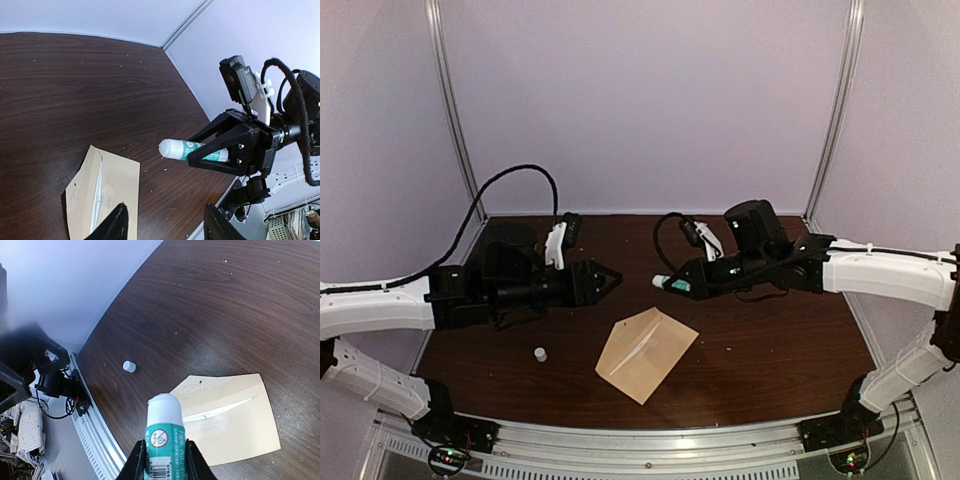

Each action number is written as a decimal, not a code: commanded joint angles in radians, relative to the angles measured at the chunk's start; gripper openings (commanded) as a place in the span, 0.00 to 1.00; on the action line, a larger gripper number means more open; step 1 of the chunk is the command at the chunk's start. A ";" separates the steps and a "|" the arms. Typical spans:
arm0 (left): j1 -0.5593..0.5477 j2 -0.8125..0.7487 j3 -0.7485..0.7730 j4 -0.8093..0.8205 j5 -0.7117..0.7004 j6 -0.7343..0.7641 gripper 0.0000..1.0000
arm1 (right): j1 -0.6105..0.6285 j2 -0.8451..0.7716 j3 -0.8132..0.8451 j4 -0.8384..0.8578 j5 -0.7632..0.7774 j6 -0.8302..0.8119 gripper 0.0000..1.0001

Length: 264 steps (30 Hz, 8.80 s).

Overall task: Place the letter into the envelope and seal it
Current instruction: Adjust the solid glue, then seal the envelope flap on the envelope.

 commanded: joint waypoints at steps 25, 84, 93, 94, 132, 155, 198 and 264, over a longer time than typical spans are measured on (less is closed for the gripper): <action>-0.011 0.050 0.101 0.384 0.395 -0.112 0.73 | 0.189 -0.226 -0.170 0.564 -0.017 0.057 0.00; -0.019 0.128 0.191 0.103 0.563 -0.072 0.03 | 0.228 -0.143 0.002 0.038 -0.203 -0.121 0.55; -0.030 0.170 0.214 0.116 0.572 -0.069 0.03 | 0.231 -0.125 0.004 0.059 -0.216 -0.109 0.36; -0.029 0.174 0.216 0.118 0.575 -0.070 0.03 | 0.232 -0.123 0.004 0.058 -0.216 -0.108 0.34; 0.307 0.111 -0.141 -0.112 0.331 0.096 0.49 | 0.232 -0.400 -0.255 0.306 0.215 0.078 0.00; 0.308 0.437 -0.088 -0.075 0.370 0.183 0.23 | 0.232 -0.384 -0.221 0.288 0.204 0.063 0.00; 0.102 0.569 0.138 -0.070 0.389 0.181 0.08 | 0.232 -0.379 -0.306 0.334 0.245 0.117 0.00; -0.019 0.638 0.013 0.077 0.313 0.087 0.00 | 0.151 0.233 -0.375 0.688 0.136 0.209 0.00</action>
